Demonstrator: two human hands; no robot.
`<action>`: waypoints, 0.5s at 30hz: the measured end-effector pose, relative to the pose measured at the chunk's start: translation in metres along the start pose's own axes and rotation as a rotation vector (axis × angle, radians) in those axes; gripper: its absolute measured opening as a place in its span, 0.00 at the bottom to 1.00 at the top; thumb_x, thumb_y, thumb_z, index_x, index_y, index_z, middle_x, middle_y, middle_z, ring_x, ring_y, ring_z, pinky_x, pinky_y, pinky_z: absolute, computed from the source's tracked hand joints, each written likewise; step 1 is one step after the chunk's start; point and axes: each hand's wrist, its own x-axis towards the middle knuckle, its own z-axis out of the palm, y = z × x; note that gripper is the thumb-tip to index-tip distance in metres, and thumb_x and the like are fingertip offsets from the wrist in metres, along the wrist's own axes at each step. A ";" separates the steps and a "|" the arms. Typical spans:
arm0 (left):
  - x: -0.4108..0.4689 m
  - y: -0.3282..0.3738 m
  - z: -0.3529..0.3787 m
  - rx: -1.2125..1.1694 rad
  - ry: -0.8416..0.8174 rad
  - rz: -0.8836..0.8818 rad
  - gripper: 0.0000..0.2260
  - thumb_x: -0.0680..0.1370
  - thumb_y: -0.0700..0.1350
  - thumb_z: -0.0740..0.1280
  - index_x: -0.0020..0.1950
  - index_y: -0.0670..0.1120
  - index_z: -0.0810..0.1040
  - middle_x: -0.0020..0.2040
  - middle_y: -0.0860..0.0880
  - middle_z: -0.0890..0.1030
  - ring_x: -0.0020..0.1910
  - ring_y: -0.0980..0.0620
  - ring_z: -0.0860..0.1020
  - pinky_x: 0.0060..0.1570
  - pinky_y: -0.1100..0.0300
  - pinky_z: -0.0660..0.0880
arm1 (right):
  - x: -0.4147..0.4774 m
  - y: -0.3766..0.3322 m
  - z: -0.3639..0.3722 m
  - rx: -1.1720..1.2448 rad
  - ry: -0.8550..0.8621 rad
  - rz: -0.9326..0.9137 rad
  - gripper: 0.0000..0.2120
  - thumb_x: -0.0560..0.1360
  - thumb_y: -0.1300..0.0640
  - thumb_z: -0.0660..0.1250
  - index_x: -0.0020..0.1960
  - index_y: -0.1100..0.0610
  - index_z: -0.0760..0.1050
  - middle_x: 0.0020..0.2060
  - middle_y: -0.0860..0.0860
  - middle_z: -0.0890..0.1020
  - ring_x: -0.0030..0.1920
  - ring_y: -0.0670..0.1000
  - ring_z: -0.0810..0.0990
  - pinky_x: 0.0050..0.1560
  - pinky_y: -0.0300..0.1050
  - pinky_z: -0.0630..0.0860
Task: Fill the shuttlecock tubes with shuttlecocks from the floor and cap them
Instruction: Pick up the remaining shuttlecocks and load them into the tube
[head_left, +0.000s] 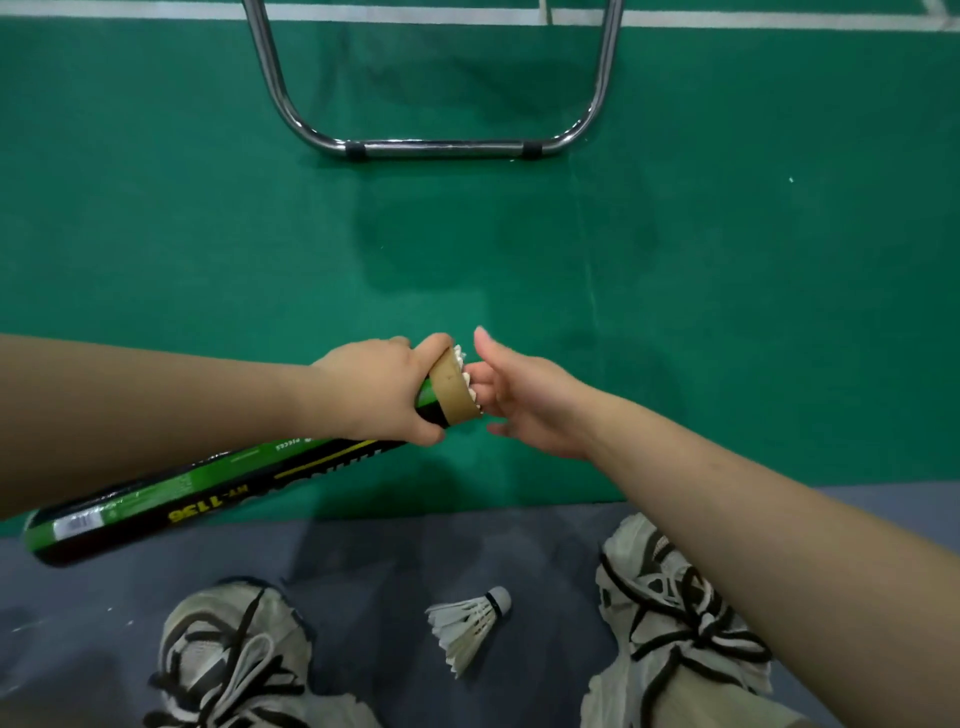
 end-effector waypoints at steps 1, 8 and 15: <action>-0.003 -0.001 0.001 0.011 0.008 0.014 0.34 0.66 0.62 0.69 0.66 0.53 0.58 0.45 0.48 0.72 0.43 0.44 0.76 0.40 0.55 0.74 | 0.001 0.000 0.000 -0.014 -0.101 0.017 0.28 0.77 0.34 0.47 0.57 0.52 0.76 0.46 0.49 0.75 0.52 0.46 0.70 0.59 0.51 0.60; -0.035 -0.009 0.018 0.050 -0.006 0.101 0.33 0.66 0.61 0.69 0.66 0.55 0.60 0.49 0.47 0.74 0.49 0.43 0.76 0.44 0.54 0.74 | -0.002 0.009 0.029 -0.127 -0.404 0.089 0.12 0.74 0.45 0.60 0.56 0.45 0.69 0.48 0.40 0.78 0.50 0.41 0.73 0.56 0.46 0.61; -0.063 -0.017 0.033 -0.039 -0.051 0.077 0.32 0.67 0.61 0.68 0.65 0.53 0.60 0.49 0.48 0.74 0.49 0.45 0.76 0.44 0.55 0.74 | 0.008 0.020 0.069 -0.098 -0.383 0.066 0.09 0.75 0.49 0.64 0.54 0.47 0.72 0.50 0.47 0.79 0.53 0.45 0.77 0.64 0.46 0.67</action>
